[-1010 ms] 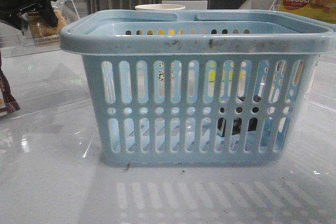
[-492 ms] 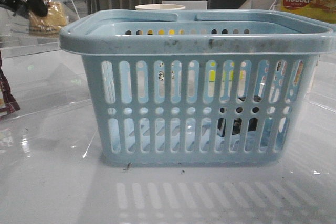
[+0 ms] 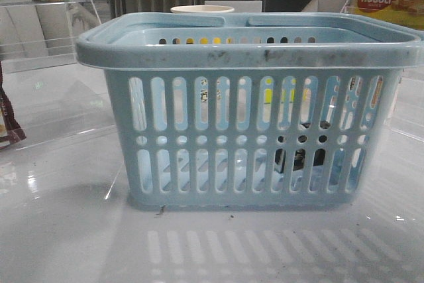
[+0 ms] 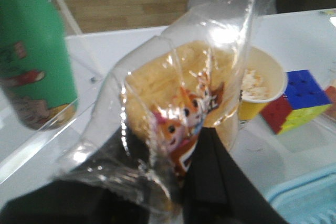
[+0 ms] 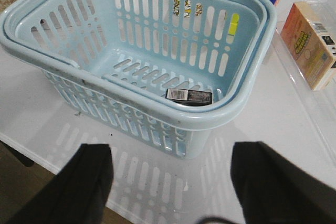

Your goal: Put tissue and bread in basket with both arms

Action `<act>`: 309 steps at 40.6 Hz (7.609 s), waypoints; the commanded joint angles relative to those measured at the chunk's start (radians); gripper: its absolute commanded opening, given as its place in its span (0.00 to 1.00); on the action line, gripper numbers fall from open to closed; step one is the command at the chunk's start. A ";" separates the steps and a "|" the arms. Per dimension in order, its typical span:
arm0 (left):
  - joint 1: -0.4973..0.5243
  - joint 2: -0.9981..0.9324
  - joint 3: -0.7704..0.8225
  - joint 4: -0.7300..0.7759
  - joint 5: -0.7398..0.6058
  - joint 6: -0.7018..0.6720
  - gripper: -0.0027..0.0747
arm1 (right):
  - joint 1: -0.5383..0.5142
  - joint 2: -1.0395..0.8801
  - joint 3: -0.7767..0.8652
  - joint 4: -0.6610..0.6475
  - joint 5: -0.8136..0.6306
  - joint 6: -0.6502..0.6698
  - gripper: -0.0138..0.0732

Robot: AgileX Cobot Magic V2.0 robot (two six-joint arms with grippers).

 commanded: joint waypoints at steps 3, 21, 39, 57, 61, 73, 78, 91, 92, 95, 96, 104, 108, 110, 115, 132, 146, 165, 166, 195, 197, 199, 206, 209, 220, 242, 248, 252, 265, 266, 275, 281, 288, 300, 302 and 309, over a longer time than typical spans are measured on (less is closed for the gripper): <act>-0.098 -0.093 -0.037 -0.076 0.033 0.069 0.15 | 0.000 -0.001 -0.027 -0.003 -0.073 -0.011 0.82; -0.384 0.033 -0.005 -0.072 0.197 0.098 0.15 | 0.000 -0.001 -0.027 -0.003 -0.072 -0.011 0.82; -0.410 0.177 -0.005 -0.076 0.227 0.096 0.63 | 0.000 -0.001 -0.027 -0.003 -0.072 -0.011 0.82; -0.410 -0.031 0.062 -0.064 0.252 0.050 0.62 | 0.000 -0.001 -0.027 -0.003 -0.072 -0.011 0.82; -0.410 -0.117 0.156 -0.038 0.221 0.038 0.62 | 0.000 -0.001 -0.027 -0.003 -0.072 -0.011 0.82; -0.410 -0.451 0.512 0.156 0.123 -0.077 0.62 | 0.000 -0.001 -0.027 -0.003 -0.072 -0.011 0.82; -0.410 -0.604 0.671 0.307 0.062 -0.190 0.62 | 0.000 -0.001 -0.027 -0.003 -0.075 -0.011 0.82; -0.410 -0.987 0.991 0.438 -0.124 -0.386 0.62 | 0.000 -0.002 -0.028 -0.058 -0.024 -0.011 0.82; -0.410 -1.013 1.004 0.446 -0.124 -0.406 0.62 | 0.000 -0.004 -0.028 -0.060 -0.012 -0.011 0.82; -0.410 -1.073 1.051 0.480 -0.120 -0.461 0.62 | 0.000 -0.013 -0.028 -0.060 0.054 -0.011 0.82; -0.410 -1.086 1.061 0.488 -0.118 -0.467 0.62 | 0.000 -0.018 -0.028 -0.058 0.079 -0.010 0.81; -0.410 -1.140 1.123 0.504 -0.117 -0.471 0.62 | 0.000 -0.129 -0.003 -0.033 0.145 0.015 0.81; -0.410 -1.133 1.128 0.504 -0.117 -0.471 0.62 | 0.000 -0.184 0.032 -0.033 0.146 0.013 0.81; -0.410 -1.129 1.128 0.504 -0.117 -0.471 0.62 | 0.000 -0.199 0.044 -0.033 0.146 0.006 0.81; -0.410 -1.125 1.130 0.504 -0.121 -0.462 0.62 | 0.000 -0.215 0.065 -0.033 0.152 -0.024 0.81; -0.410 -1.125 1.145 0.499 -0.117 -0.457 0.43 | 0.000 -0.215 0.073 -0.033 0.155 -0.024 0.51; -0.410 -1.125 1.145 0.499 -0.121 -0.457 0.15 | 0.000 -0.215 0.073 -0.033 0.155 -0.024 0.22; -0.410 -1.125 1.145 0.499 -0.114 -0.457 0.15 | 0.000 -0.215 0.073 -0.033 0.174 -0.024 0.22; -0.410 -1.125 1.145 0.499 -0.114 -0.457 0.15 | 0.000 -0.215 0.073 -0.033 0.174 -0.024 0.22; 0.018 -1.676 1.778 0.483 -0.746 -0.457 0.15 | 0.000 -0.215 0.073 -0.033 0.178 -0.024 0.22; 0.029 -1.699 1.809 0.483 -0.757 -0.457 0.15 | 0.000 -0.215 0.073 -0.033 0.178 -0.024 0.22; 0.036 -1.710 1.830 0.483 -0.769 -0.457 0.15 | 0.000 -0.215 0.073 -0.033 0.178 -0.024 0.22; 0.037 -1.707 1.861 0.483 -0.784 -0.457 0.15 | 0.000 -0.215 0.073 -0.033 0.181 -0.024 0.22; 0.037 -1.707 1.861 0.483 -0.784 -0.457 0.15 | 0.000 -0.215 0.073 -0.033 0.181 -0.024 0.22; 0.033 -1.707 1.861 0.485 -0.828 -0.411 0.15 | 0.000 -0.215 0.073 -0.033 0.183 -0.024 0.22; -0.012 -1.707 1.861 0.483 -0.851 -0.397 0.15 | 0.000 -0.215 0.073 -0.033 0.186 -0.024 0.22; -0.012 -1.707 1.861 0.483 -0.851 -0.397 0.15 | 0.000 -0.215 0.073 -0.033 0.186 -0.024 0.22; -0.012 -1.707 1.861 0.483 -0.851 -0.397 0.15 | 0.000 -0.215 0.073 -0.033 0.186 -0.024 0.22; -0.012 -1.707 1.861 0.483 -0.851 -0.397 0.15 | 0.000 -0.215 0.073 -0.033 0.186 -0.024 0.22; -0.012 -1.707 1.861 0.483 -0.851 -0.397 0.15 | 0.000 -0.215 0.073 -0.033 0.186 -0.024 0.22; -0.012 -1.707 1.861 0.483 -0.851 -0.397 0.15 | -0.060 -0.271 0.125 -0.033 0.108 -0.024 0.22; -0.012 -1.707 1.861 0.483 -0.851 -0.397 0.15 | -0.208 -0.364 0.285 -0.033 -0.149 -0.024 0.22; -0.012 -1.707 1.861 0.483 -0.849 -0.397 0.15 | -0.356 -0.495 0.527 -0.033 -0.481 -0.024 0.22; -0.012 -1.707 1.861 0.483 -0.849 -0.397 0.15 | -0.441 -0.606 0.781 -0.033 -0.731 -0.024 0.22; -0.012 -1.707 1.861 0.483 -0.849 -0.397 0.15 | -0.441 -0.606 0.777 -0.033 -0.723 -0.024 0.22; -0.012 -1.707 1.861 0.483 -0.849 -0.397 0.15 | -0.433 -0.606 0.778 -0.033 -0.729 -0.024 0.22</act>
